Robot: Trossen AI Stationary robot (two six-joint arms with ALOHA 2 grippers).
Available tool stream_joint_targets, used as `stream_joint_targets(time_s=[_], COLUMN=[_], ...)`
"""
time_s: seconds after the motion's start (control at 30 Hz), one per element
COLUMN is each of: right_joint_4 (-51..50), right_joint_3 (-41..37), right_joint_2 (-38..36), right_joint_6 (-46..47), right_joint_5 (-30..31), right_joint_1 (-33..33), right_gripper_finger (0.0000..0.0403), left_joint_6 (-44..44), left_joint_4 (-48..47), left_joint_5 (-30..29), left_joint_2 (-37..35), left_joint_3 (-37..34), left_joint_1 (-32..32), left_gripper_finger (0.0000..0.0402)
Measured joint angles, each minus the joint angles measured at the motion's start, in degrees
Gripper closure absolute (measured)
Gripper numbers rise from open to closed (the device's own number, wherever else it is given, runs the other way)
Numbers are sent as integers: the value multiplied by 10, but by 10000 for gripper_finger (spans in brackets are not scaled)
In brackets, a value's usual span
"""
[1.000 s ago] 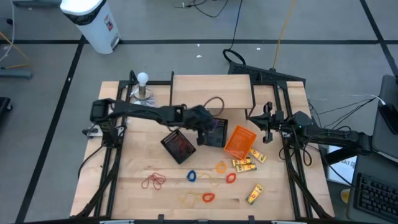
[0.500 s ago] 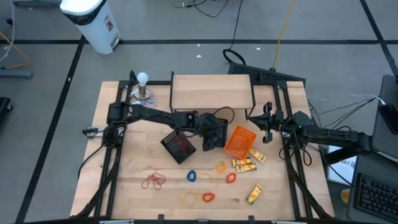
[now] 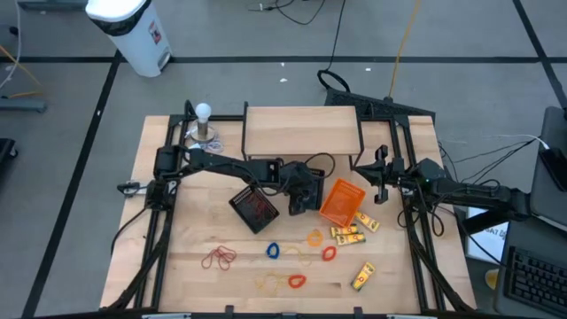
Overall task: Pick & Place Office Desk Supplies
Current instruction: Put the purple spring keychain into the right black bin
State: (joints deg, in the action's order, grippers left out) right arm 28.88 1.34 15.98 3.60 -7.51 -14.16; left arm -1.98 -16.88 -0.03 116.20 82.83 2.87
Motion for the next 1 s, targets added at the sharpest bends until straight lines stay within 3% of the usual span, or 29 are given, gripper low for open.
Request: stream_joint_targets(time_s=[0.73, 1.0], right_joint_4=[0, -2], right_joint_3=[0, 0], right_joint_2=[0, 0], right_joint_6=[0, 0], right_joint_5=[0, 0], right_joint_1=[0, 0], right_gripper_finger=[399, 399], left_joint_6=[33, 34], left_joint_4=[-3, 3], left_joint_5=[-38, -7], left_joint_2=[23, 23], left_joint_3=[0, 0], left_joint_1=[-11, -11], left_gripper_finger=[381, 370])
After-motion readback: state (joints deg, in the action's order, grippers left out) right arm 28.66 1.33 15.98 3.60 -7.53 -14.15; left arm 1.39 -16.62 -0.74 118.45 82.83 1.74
